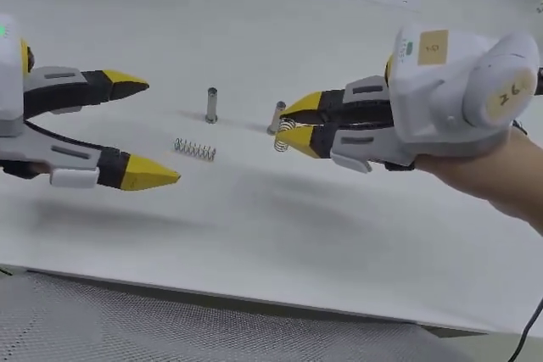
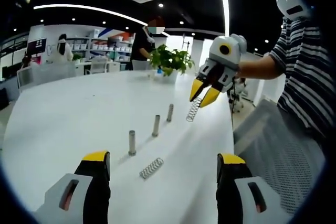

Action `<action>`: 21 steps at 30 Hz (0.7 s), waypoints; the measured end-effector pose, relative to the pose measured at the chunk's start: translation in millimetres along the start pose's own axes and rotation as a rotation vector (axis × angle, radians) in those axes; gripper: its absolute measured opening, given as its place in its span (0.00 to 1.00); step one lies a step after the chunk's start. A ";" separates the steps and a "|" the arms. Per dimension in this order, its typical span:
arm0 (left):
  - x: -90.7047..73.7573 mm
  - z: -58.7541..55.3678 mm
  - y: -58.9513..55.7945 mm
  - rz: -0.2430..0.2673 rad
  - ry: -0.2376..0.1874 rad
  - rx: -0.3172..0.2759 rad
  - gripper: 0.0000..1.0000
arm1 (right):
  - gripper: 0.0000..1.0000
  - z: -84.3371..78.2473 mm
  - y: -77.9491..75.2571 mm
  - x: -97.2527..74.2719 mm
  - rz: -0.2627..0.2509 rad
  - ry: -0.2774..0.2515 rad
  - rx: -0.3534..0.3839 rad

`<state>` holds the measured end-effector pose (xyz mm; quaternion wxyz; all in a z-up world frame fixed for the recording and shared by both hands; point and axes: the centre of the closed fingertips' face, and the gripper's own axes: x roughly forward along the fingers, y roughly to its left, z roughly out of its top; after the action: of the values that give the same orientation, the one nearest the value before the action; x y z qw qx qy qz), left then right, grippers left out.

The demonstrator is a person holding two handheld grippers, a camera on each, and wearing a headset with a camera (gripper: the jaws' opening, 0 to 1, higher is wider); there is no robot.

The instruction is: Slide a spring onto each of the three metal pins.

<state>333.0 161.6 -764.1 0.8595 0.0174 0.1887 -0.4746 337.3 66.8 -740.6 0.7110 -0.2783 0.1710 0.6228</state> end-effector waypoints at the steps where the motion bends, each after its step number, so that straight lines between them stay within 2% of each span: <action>1: -0.3 -0.3 0.2 0.003 -0.002 -0.004 0.85 | 0.07 -0.2 0.0 0.2 0.000 0.001 0.001; 5: -1.5 -0.6 1.9 0.021 -0.016 -0.007 0.95 | 0.07 -1.1 -1.4 0.8 -0.005 0.005 0.000; 8: -1.9 -2.8 7.1 0.033 -0.023 -0.013 0.98 | 0.07 -1.1 -3.2 1.1 -0.012 0.004 0.001; 14: -0.5 -4.4 13.5 0.051 -0.034 -0.024 0.98 | 0.07 -3.1 -6.9 2.2 -0.023 0.006 0.005; 21: 1.7 -4.2 15.6 0.054 -0.041 -0.028 0.98 | 0.07 -4.3 -13.9 1.0 -0.040 0.004 0.011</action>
<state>345.4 169.7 -771.0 0.8758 0.0007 0.1773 -0.4489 351.6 64.0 -742.0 0.7245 -0.2792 0.1701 0.6068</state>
